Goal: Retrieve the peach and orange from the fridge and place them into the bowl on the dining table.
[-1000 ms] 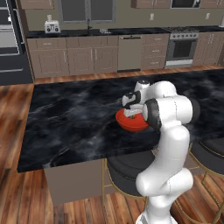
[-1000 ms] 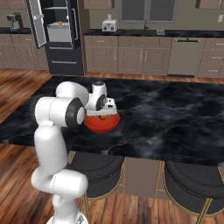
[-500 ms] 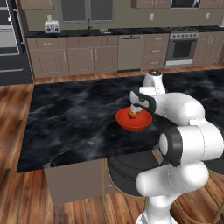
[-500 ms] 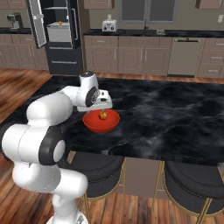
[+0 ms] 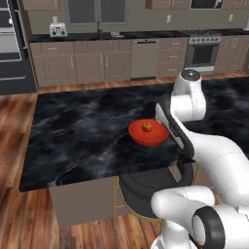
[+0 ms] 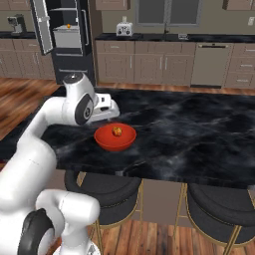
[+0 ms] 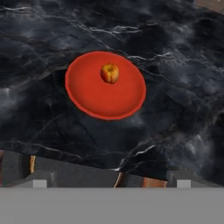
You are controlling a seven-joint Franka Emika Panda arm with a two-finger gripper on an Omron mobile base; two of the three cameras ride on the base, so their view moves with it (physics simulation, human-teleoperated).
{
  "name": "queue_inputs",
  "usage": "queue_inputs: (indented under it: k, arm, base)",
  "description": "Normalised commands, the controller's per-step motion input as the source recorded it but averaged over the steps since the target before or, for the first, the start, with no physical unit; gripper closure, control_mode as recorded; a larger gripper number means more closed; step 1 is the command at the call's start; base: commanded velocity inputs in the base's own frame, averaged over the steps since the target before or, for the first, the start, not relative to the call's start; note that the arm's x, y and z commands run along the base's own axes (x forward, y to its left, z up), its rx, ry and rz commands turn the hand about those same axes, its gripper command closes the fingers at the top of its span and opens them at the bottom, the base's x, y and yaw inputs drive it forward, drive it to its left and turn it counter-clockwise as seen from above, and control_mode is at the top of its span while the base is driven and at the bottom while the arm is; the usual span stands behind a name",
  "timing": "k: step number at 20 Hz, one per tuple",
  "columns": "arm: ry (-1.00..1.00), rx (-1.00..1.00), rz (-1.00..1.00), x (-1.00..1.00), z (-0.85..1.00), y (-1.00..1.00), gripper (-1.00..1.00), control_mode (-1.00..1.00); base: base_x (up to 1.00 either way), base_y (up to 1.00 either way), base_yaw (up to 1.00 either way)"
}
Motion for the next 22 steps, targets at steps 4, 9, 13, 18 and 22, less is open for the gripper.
queue_inputs:
  k: [4, 9, 13, 18, 22]
  arm:
    - [-0.09, -0.01, 0.00, -0.97, 1.00, -0.05, -1.00, -1.00]
    - [-0.07, 0.00, 0.00, -0.93, 0.98, -0.14, -1.00, -1.00]
    - [-0.21, 0.00, 0.00, -1.00, 0.52, -0.17, -1.00, -1.00]
    - [-0.45, 0.00, 0.00, -1.00, -0.09, -0.03, -1.00, -1.00]
    - [-0.49, 0.01, 0.00, -0.94, -0.43, 0.00, -1.00, -1.00]
  base:
    - [0.00, 0.00, 0.00]
    - [0.00, 0.00, 0.00]
    - [0.00, 0.00, 0.00]
    - [0.00, 0.00, 0.00]
    - [0.00, 0.00, 0.00]
